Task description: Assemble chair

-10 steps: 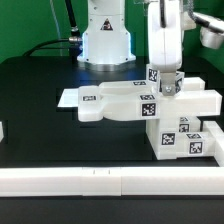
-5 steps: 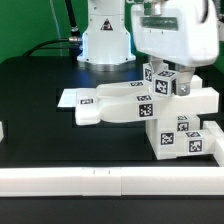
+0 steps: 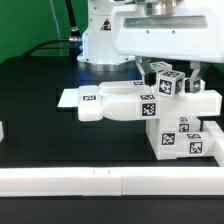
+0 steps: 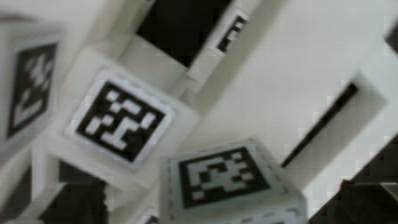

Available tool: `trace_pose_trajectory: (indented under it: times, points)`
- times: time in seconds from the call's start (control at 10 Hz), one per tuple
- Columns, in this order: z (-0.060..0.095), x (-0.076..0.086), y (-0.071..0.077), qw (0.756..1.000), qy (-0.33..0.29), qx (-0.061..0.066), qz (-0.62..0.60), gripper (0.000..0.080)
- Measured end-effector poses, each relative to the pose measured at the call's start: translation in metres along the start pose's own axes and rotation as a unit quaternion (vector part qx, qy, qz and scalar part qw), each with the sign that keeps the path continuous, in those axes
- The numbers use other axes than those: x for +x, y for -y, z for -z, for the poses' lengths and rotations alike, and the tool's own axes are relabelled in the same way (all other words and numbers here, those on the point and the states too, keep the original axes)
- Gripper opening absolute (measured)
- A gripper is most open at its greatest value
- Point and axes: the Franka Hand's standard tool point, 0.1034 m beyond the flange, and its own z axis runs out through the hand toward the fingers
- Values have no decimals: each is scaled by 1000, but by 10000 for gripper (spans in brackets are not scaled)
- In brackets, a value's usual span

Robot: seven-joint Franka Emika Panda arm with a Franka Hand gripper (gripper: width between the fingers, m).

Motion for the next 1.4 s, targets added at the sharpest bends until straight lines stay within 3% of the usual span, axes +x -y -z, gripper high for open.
trace_pose_trajectory:
  times: [0.6,1.4]
  points:
    - [1,-1,0,961,6,-11,277,649]
    - [0,-1,-3,845,9,-24,533,649]
